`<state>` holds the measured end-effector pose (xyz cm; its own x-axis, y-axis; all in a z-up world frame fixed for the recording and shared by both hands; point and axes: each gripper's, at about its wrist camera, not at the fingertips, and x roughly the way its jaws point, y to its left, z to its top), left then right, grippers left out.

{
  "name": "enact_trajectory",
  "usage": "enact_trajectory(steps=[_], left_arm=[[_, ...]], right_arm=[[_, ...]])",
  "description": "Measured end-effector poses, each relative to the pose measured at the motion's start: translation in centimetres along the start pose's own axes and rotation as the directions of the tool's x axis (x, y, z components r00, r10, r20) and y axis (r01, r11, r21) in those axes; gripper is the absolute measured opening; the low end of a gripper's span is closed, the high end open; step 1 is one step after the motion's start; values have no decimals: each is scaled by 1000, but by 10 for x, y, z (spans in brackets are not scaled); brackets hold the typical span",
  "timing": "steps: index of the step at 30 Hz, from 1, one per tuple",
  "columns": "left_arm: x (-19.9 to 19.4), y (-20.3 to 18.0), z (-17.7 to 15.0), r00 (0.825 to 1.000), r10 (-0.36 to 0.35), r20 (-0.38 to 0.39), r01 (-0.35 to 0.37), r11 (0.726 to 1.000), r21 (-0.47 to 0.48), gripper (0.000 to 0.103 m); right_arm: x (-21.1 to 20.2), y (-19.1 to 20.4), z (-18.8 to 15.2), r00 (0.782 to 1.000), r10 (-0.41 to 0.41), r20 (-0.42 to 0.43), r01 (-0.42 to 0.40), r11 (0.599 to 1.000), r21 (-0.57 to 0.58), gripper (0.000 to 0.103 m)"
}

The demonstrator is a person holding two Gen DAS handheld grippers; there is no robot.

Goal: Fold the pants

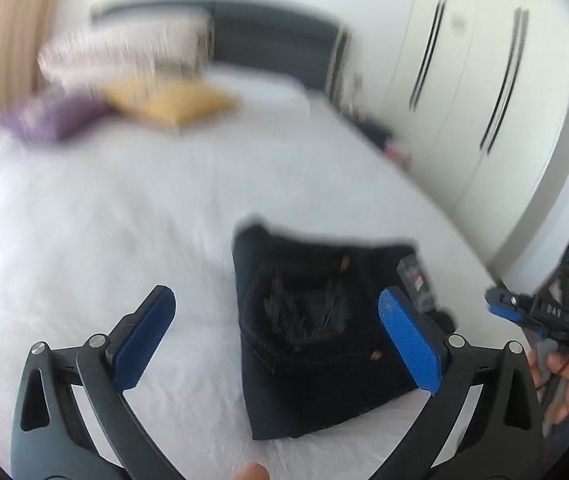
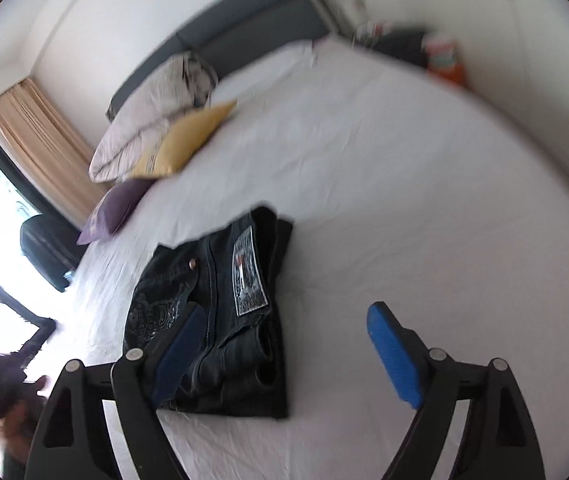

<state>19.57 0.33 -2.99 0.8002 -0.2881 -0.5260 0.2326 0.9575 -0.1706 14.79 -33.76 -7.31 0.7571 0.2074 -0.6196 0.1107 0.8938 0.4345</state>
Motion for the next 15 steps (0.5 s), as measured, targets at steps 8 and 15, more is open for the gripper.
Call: enact_trajectory(steps=[8, 15], left_arm=[[-161, -60, 15, 905, 169, 392, -231, 966, 118, 103], [-242, -67, 34, 909, 139, 392, -174, 983, 54, 103]], right_arm=[[-159, 82, -5, 879, -62, 473, 194, 952, -235, 103], [-277, 135, -7, 724, 28, 689, 233, 930, -283, 103]])
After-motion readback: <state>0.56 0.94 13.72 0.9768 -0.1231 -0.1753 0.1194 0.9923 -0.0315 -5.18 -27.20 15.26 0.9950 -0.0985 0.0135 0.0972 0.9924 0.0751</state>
